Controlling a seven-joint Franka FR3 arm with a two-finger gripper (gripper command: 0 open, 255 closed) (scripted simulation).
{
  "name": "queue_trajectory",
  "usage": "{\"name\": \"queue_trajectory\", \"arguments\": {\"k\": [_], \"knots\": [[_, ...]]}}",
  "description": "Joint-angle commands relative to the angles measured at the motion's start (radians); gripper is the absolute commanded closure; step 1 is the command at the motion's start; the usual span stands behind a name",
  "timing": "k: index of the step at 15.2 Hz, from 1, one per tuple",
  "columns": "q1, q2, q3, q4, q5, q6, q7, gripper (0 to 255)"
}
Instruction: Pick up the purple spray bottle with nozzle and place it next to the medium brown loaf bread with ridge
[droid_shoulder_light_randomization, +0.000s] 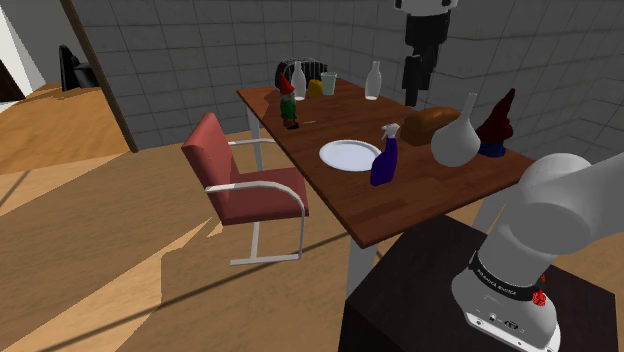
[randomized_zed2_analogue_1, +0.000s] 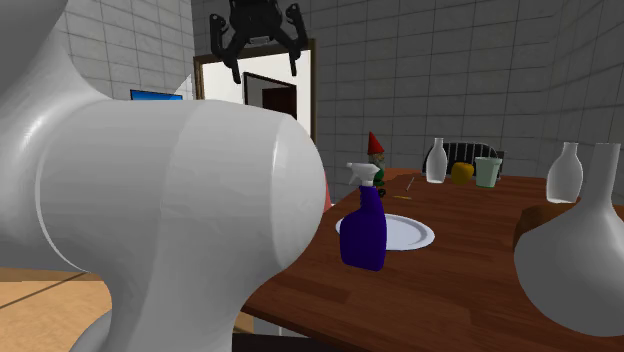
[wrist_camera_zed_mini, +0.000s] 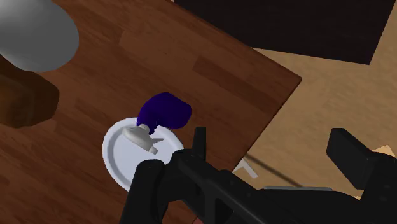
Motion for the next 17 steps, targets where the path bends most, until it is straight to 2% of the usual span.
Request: {"name": "queue_trajectory", "arguments": {"k": [1, 8, 17], "knots": [[0.0, 0.0, 0.0, 0.0, 0.0, 0.0, 0.0, 0], [0.037, 0.157, -0.087, -0.073, -0.147, 0.145, -0.282, 0], [0.055, 0.425, -0.167, -0.105, -0.339, 0.372, -0.586, 0]]}}
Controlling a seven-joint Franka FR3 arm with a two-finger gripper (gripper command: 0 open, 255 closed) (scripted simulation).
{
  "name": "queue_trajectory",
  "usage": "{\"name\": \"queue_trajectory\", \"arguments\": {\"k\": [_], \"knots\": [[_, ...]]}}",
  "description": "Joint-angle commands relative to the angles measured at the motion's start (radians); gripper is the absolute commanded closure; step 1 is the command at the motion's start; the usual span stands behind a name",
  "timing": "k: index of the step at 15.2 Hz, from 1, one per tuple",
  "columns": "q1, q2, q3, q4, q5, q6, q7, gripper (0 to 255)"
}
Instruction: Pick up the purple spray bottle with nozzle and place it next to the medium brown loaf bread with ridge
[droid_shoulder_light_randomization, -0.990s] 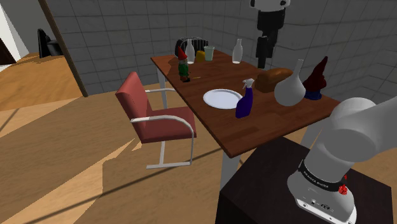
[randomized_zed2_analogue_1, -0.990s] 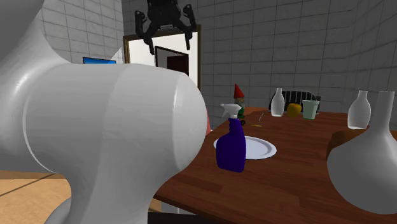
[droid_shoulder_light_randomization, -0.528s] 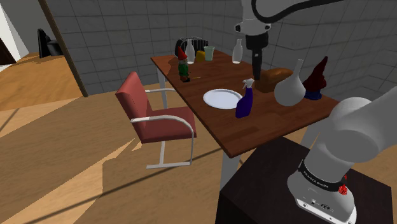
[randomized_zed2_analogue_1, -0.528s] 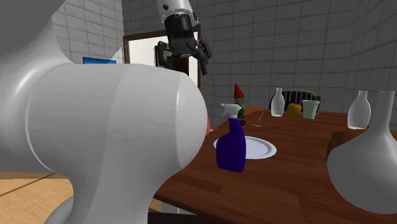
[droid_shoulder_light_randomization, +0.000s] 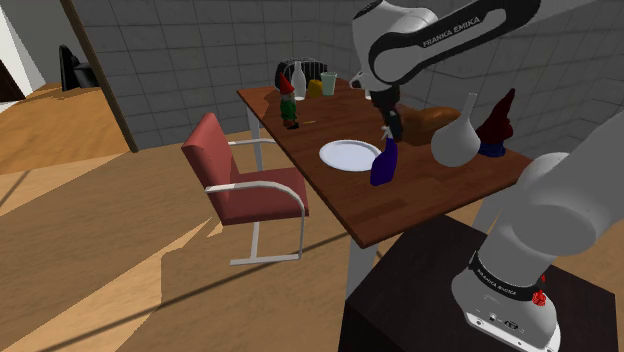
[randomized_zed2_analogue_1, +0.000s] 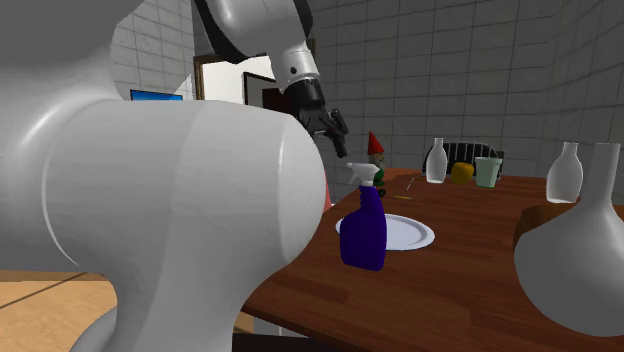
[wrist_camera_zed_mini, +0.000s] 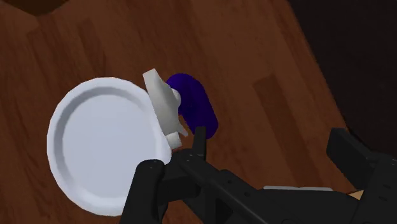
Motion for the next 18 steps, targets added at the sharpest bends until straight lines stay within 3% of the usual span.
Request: {"name": "queue_trajectory", "arguments": {"k": [1, 9, 18], "knots": [[0.002, 0.066, -0.012, -0.002, -0.044, 0.055, -0.061, 0], [-0.007, 0.34, -0.043, 0.031, -0.229, 0.259, -0.245, 0], [-0.037, 0.392, -0.071, -0.007, -0.278, 0.357, -0.222, 0]]}}
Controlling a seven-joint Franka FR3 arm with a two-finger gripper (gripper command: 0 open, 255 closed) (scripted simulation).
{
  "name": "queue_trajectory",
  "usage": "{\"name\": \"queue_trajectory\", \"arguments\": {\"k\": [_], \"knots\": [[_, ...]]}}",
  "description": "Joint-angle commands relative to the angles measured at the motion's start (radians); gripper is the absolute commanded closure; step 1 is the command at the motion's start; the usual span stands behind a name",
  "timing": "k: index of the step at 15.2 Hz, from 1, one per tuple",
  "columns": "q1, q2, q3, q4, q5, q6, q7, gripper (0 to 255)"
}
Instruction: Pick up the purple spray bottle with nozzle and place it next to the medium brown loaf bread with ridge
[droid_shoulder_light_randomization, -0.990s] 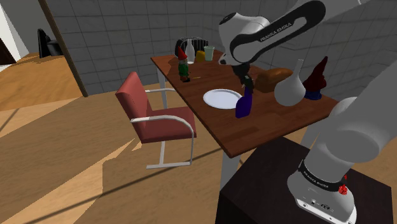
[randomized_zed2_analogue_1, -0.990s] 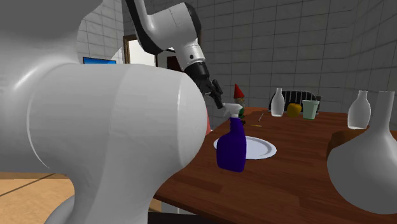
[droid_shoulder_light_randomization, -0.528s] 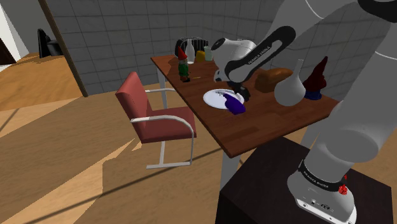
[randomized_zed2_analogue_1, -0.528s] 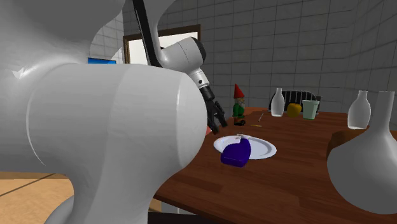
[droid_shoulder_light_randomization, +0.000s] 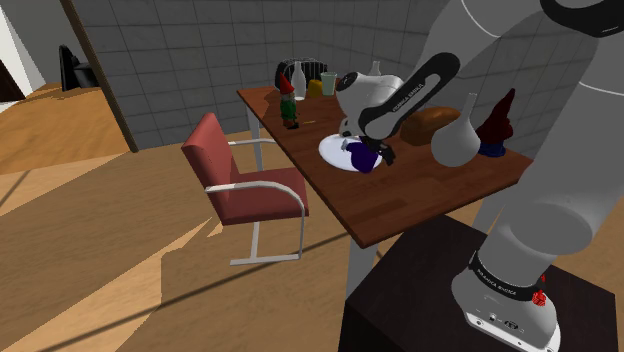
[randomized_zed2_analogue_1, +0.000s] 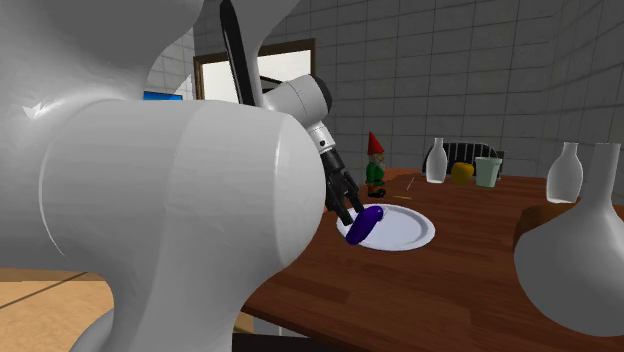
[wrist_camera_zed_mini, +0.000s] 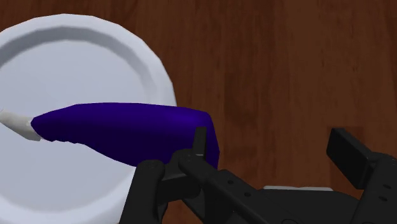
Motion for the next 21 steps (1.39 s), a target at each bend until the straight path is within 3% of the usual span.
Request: {"name": "queue_trajectory", "arguments": {"k": [1, 6, 7, 16, 17, 21], "knots": [[-0.004, 0.009, -0.004, -0.001, -0.003, 0.006, -0.001, 0], [-0.005, 0.009, -0.004, -0.001, -0.003, 0.006, -0.001, 0], [-0.005, 0.007, -0.004, -0.002, -0.003, 0.006, -0.002, 255], [-0.005, 0.005, -0.003, -0.004, -0.003, 0.006, 0.0, 255], [-0.005, 0.005, -0.003, -0.004, -0.003, 0.006, 0.0, 0], [-0.027, 0.14, -0.018, 0.176, 0.15, 0.018, 0.046, 0]]}}
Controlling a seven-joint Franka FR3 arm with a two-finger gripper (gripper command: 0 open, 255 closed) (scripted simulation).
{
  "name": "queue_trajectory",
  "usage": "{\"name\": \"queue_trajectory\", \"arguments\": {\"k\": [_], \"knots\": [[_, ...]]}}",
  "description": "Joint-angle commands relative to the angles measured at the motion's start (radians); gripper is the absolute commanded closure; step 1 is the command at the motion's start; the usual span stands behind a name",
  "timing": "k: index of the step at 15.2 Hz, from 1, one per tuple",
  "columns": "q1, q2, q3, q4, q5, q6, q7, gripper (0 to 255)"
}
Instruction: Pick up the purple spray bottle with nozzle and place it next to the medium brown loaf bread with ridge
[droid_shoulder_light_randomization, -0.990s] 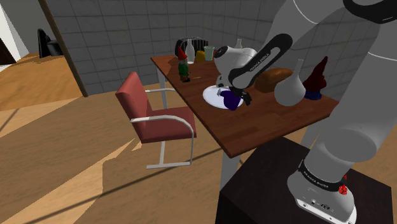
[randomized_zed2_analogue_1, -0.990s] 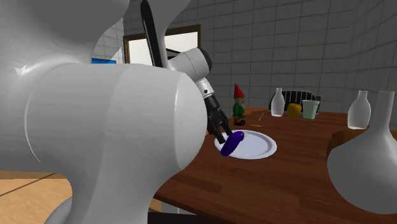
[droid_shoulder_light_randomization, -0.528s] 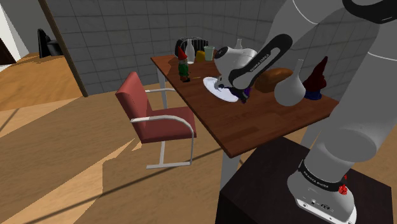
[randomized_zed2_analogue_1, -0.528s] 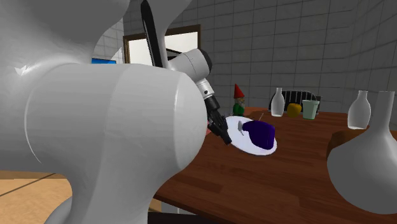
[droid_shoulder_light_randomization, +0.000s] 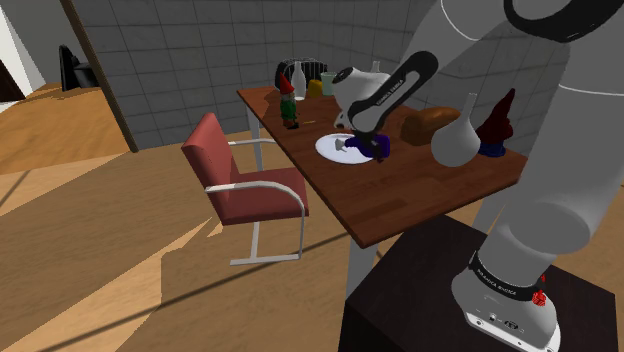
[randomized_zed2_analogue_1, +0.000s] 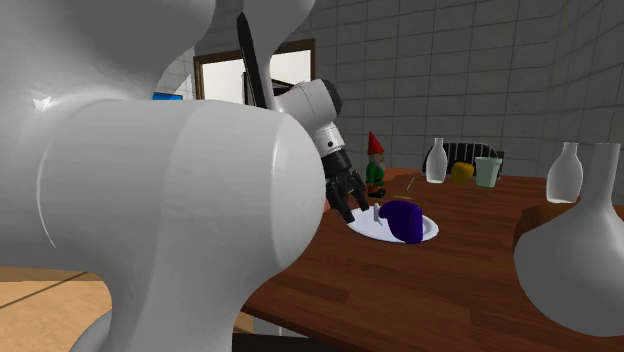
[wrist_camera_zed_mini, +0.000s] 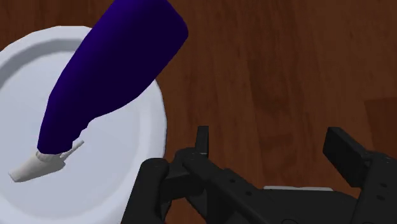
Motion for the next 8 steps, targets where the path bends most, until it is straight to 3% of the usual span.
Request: {"name": "queue_trajectory", "arguments": {"k": [1, 8], "knots": [[-0.014, 0.063, -0.006, 0.09, 0.079, 0.002, 0.02, 0], [-0.103, 0.269, -0.018, 0.411, 0.346, -0.015, 0.077, 0]]}}
